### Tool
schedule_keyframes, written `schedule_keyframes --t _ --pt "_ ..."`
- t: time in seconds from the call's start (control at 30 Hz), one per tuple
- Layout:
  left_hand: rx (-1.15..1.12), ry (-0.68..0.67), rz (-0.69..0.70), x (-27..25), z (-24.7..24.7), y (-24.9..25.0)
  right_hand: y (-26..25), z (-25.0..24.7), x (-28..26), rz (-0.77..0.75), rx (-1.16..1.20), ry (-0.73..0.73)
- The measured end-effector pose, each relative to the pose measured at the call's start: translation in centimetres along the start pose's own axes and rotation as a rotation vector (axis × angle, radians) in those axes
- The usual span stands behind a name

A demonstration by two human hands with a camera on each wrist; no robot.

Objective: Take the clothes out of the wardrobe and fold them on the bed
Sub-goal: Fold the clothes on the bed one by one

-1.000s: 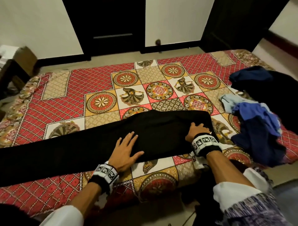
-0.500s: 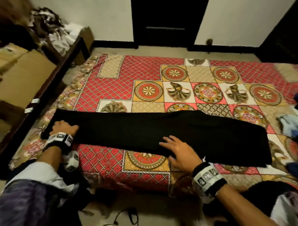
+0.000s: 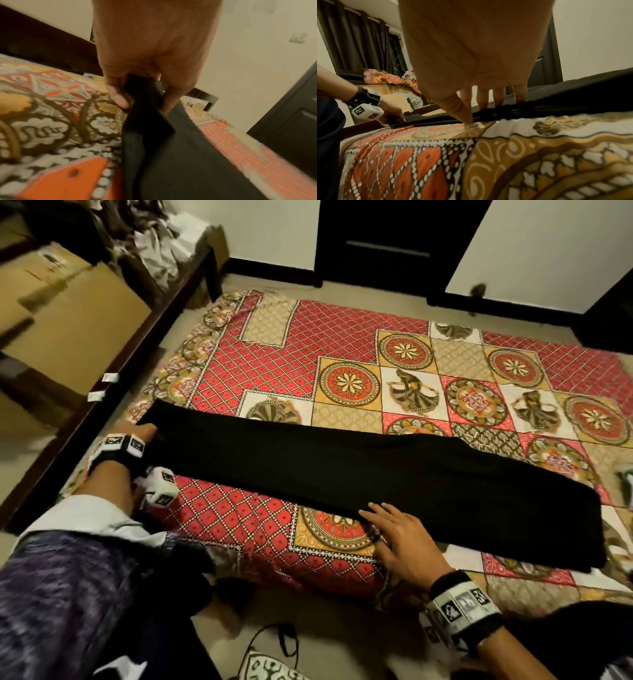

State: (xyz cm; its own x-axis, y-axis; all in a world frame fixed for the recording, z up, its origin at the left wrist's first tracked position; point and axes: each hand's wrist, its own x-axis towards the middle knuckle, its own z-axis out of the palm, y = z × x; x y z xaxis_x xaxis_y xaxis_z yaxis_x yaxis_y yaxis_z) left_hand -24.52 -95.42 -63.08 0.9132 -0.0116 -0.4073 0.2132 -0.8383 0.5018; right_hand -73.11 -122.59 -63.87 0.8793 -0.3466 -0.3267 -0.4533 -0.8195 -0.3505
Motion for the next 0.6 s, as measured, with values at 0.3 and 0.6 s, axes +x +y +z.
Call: schedule_keyframes --t 0.3,0.6 --pt "-0.371 -0.149 0.586 -18.0 8.2 14.4 0.3 -5.4 1.2 0.286 1.348 0.260" --pt "-0.018 -0.658 1.188 -45.0 29.3 18.5 12.4 -11.3 -2.9 0.560 1.540 0.377"
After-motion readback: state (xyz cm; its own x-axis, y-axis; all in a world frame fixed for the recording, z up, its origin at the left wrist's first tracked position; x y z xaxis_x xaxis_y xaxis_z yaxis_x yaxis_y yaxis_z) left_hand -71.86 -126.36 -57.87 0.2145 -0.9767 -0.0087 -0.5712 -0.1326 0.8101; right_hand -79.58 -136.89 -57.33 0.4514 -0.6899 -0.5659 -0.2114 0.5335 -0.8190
